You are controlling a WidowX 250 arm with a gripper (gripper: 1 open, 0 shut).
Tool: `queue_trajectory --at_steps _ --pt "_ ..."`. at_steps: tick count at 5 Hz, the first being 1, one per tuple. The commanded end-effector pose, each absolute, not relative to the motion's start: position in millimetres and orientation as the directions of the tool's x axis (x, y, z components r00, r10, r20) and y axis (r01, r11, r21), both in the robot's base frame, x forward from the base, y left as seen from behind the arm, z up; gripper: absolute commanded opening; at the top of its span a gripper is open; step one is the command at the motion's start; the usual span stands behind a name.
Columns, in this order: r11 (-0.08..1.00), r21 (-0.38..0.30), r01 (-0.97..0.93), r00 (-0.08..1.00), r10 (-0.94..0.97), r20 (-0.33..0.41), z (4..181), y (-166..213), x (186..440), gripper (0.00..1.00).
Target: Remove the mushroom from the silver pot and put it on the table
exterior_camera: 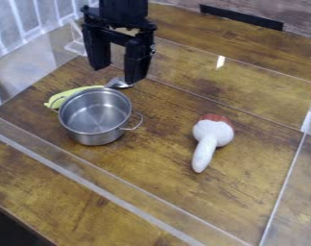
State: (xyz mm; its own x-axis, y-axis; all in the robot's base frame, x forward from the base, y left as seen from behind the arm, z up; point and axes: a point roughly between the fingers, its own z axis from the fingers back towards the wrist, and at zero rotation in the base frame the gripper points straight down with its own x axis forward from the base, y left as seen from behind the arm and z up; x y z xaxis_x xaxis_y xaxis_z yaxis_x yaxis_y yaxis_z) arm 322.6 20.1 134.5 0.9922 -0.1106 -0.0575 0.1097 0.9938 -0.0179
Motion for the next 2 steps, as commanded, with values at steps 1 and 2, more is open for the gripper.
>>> queue_trajectory --at_steps 1,2 --pt "0.988 -0.012 0.156 0.987 -0.156 -0.037 139.2 7.7 319.2 1.0" --pt "0.987 -0.008 0.162 0.986 -0.162 -0.036 141.9 5.1 316.8 1.0"
